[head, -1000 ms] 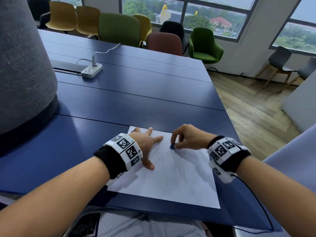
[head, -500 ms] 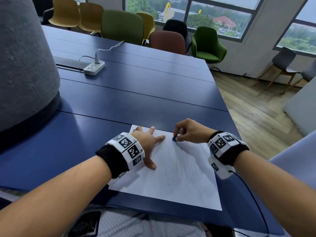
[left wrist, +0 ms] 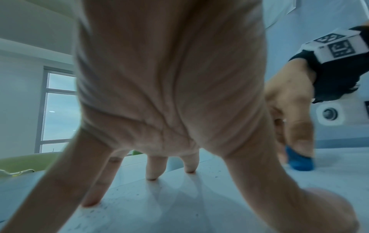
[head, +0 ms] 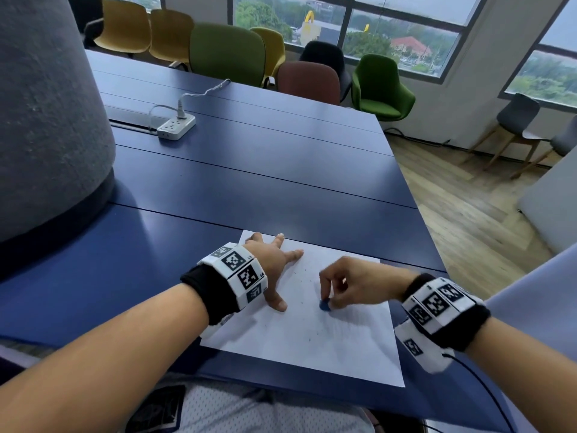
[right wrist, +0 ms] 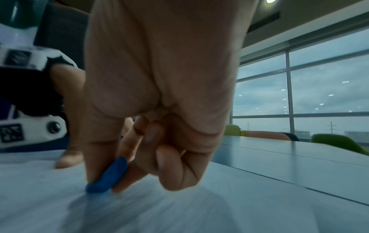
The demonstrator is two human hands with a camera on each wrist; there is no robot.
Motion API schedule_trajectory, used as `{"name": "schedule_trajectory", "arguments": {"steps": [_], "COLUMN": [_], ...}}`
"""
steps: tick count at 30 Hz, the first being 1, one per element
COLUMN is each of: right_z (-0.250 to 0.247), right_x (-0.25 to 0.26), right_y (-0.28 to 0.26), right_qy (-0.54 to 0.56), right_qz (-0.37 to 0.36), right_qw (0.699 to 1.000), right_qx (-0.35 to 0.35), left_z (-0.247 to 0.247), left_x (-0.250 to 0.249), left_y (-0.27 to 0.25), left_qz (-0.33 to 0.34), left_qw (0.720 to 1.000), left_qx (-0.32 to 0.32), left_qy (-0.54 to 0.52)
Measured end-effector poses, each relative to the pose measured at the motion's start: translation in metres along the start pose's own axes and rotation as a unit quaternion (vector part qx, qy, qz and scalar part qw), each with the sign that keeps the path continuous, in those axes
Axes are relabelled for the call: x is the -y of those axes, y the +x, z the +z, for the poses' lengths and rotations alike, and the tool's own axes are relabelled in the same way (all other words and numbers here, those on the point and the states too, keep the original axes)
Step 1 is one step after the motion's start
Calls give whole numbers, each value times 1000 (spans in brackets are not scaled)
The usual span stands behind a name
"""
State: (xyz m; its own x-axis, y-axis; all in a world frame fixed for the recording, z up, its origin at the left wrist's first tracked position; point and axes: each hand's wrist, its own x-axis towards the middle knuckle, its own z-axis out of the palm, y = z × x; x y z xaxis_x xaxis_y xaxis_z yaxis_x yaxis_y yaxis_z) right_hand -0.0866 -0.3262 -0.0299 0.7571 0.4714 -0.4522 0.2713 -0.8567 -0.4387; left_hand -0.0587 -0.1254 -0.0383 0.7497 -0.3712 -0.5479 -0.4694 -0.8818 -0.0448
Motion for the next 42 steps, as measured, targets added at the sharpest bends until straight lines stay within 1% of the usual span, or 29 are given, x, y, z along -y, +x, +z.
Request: {"name": "schedule_trajectory", "arguments": {"steps": [1, 2, 5, 6, 7, 9, 10, 11, 12, 14, 15, 16, 17, 19, 20, 21, 25, 26, 29, 30, 31, 32, 34, 36, 37, 39, 42], "right_z": [0, -2, -6, -4, -1, 4, 5, 3, 1, -2, 0, 3, 7, 13, 13, 11, 13, 17, 29, 33, 37, 42, 56, 75, 85, 105, 129], "right_x": [1, 1, -3, -3, -2, 6, 8, 9, 7, 1, -2, -3, -3, 3, 5, 7, 6, 8, 14, 16, 16, 16, 12, 7, 7, 9, 12], "right_y": [-2, -1, 6, 5, 1, -9, -12, -12, -9, -2, -1, -3, -8, -18, -20, -19, -11, -14, -34, -41, -49, -56, -69, -81, -85, -89, -89], "right_qy": [-4, -5, 24, 27, 18, -13, -26, -33, -32, -11, 1, 10, 11, 5, -2, -8, 6, 5, -2, -1, 3, 13, 44, 85, 97, 103, 102], "right_qz": [-1, 0, 21, 21, 15, 1, -1, -1, 3, 19, 23, 22, 12, -6, -6, -2, 18, 15, -5, -6, 2, 15, 44, 71, 86, 108, 101], "right_qw": [1000, 1000, 994, 994, 996, 1000, 999, 999, 999, 997, 994, 994, 996, 1000, 1000, 1000, 997, 997, 1000, 1000, 1000, 999, 987, 960, 948, 938, 930], "right_qx": [7, -10, -104, -107, -86, 0, 31, 34, 8, -75, -102, -106, -85, -8, 16, 16, -76, -77, -18, -9, -18, -46, -147, -255, -289, -313, -338], "left_z": [0, 0, 1, 1, 1, 1, 1, 1, 1, 1, 1, 1, 1, 1, 1, 1, 2, 1, 1, 1, 1, 1, 3, 5, 6, 5, 5], "left_x": [0, 0, 0, 0, 0, 0, -1, -1, -1, -1, -1, -1, -2, -1, -1, -1, -1, -1, 0, 1, 1, 2, 3, 5, 6, 7, 7], "left_y": [0, 0, 0, 0, 1, 1, 0, 0, 0, 1, 1, 1, 1, 0, 0, 0, 0, 0, -1, -1, -1, -1, -2, -2, -3, -4, -10], "left_qz": [0, 0, 3, 3, 3, 0, -1, -1, -1, -1, -1, -2, -2, -3, -3, -2, -2, -2, 2, 4, 7, 9, 13, 15, 16, 16, 17], "left_qw": [1000, 1000, 1000, 1000, 1000, 1000, 1000, 1000, 1000, 1000, 1000, 1000, 1000, 1000, 1000, 1000, 1000, 1000, 1000, 1000, 1000, 1000, 1000, 999, 999, 999, 998], "left_qx": [0, -1, -3, -3, -2, 0, -1, -1, -1, 0, 1, 0, -2, -5, -4, -3, -6, -7, -7, -8, -9, -11, -19, -27, -27, -23, -22], "left_qy": [-1, 1, 3, 3, 3, 1, 1, 1, 2, 2, 1, 1, 1, 0, -1, -1, -2, -2, -3, -5, -7, -10, -20, -29, -33, -41, -53]}}
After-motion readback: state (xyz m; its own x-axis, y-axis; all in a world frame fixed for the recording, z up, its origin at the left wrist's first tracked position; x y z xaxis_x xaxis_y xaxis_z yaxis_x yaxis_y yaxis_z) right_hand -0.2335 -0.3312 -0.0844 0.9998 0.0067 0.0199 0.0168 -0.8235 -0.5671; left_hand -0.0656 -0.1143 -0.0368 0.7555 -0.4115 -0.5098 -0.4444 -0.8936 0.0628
